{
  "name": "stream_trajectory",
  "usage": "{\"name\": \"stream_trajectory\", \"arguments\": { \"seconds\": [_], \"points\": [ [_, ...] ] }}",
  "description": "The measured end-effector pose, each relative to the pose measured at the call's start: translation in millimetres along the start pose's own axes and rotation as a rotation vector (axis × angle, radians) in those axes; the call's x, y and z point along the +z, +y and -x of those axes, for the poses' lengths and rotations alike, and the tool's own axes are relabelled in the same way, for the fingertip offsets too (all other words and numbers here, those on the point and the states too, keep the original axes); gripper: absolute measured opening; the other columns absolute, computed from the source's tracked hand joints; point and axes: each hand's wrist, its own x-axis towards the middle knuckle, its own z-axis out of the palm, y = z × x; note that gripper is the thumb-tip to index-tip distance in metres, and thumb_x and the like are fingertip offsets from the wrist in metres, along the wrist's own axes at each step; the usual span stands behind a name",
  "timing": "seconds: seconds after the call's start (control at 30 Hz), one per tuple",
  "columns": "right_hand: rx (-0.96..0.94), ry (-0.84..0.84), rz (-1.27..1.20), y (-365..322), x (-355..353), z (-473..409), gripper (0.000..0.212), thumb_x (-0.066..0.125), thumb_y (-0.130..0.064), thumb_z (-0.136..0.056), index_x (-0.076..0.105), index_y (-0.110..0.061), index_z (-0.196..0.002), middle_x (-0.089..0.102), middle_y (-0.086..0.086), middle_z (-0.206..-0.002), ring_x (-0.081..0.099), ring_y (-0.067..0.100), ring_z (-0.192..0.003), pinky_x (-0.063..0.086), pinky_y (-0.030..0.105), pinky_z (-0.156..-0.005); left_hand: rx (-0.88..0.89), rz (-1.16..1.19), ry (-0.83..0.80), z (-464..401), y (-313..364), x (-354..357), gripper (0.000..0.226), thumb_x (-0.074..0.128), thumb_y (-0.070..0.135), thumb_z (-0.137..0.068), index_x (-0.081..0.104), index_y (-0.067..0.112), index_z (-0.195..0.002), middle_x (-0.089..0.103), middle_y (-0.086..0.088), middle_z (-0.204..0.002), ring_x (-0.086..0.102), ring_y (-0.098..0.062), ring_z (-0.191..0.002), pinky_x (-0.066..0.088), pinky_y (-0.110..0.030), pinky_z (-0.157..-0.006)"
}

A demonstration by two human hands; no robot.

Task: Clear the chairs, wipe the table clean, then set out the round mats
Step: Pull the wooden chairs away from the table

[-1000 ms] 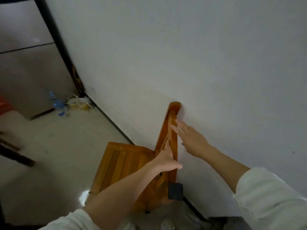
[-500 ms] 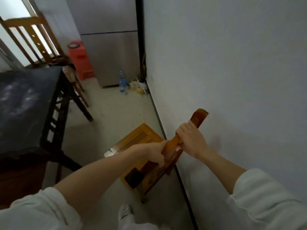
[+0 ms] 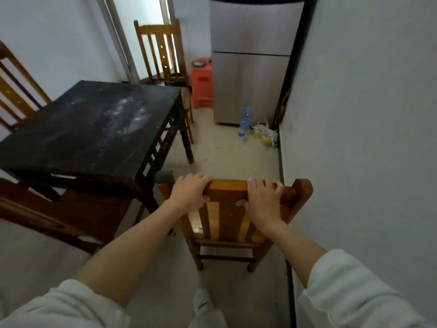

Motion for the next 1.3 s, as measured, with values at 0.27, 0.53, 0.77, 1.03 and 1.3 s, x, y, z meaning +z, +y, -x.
{"name": "stream_trajectory", "arguments": {
  "seconds": [0.27, 0.53, 0.77, 1.03, 1.3],
  "points": [
    [-0.027, 0.101, 0.042, 1.5, 14.4, -71.4, 0.048, 0.069, -0.050, -0.073, 0.056, -0.013, -0.101, 0.059, 0.007, -0.098, 0.053, 0.027, -0.095, 0.036, 0.046, -0.090, -0.037, 0.039, 0.288, -45.4, -33.9, 4.2, 0.040, 0.059, 0.035, -0.087, 0.046, 0.023, -0.123, 0.051, 0.003, -0.120, 0.045, -0.017, -0.115, 0.030, -0.032, -0.104],
    [0.026, 0.133, 0.159, 23.1, 32.1, -108.5, 0.056, 0.086, -0.045, -0.050, 0.057, -0.012, -0.084, 0.061, 0.007, -0.080, 0.060, 0.029, -0.079, 0.046, 0.050, -0.087, 0.005, 0.004, 0.322, -83.3, -28.6, 34.2, 0.038, 0.053, 0.039, -0.090, 0.046, 0.022, -0.123, 0.051, 0.001, -0.118, 0.045, -0.019, -0.111, 0.028, -0.035, -0.099],
    [0.001, 0.161, 0.074, -15.4, 49.0, -162.6, 0.047, 0.079, -0.043, -0.064, 0.056, -0.013, -0.092, 0.060, 0.007, -0.089, 0.057, 0.029, -0.088, 0.040, 0.051, -0.091, -0.023, -0.050, 0.306, -122.4, -90.8, 4.4, 0.042, 0.054, 0.040, -0.090, 0.045, 0.020, -0.125, 0.052, -0.002, -0.122, 0.048, -0.021, -0.115, 0.031, -0.037, -0.102],
    [-0.029, 0.124, 0.004, -40.7, 64.8, -211.6, 0.047, 0.078, -0.042, -0.065, 0.056, -0.012, -0.094, 0.060, 0.008, -0.095, 0.056, 0.030, -0.093, 0.035, 0.053, -0.095, -0.194, 0.057, 0.289, -148.1, -118.7, -8.5, 0.035, 0.061, 0.034, -0.085, 0.049, 0.022, -0.116, 0.052, 0.003, -0.118, 0.046, -0.015, -0.113, 0.031, -0.032, -0.104],
    [-0.189, 0.137, 0.098, -13.8, 61.8, -234.6, 0.056, 0.084, -0.047, -0.053, 0.055, -0.013, -0.086, 0.061, 0.006, -0.081, 0.061, 0.029, -0.079, 0.045, 0.055, -0.086, -0.291, 0.036, 0.315, -157.1, -97.4, -6.4, 0.034, 0.058, 0.038, -0.086, 0.048, 0.020, -0.112, 0.052, 0.001, -0.113, 0.047, -0.016, -0.106, 0.037, -0.030, -0.096]
  ]
}}
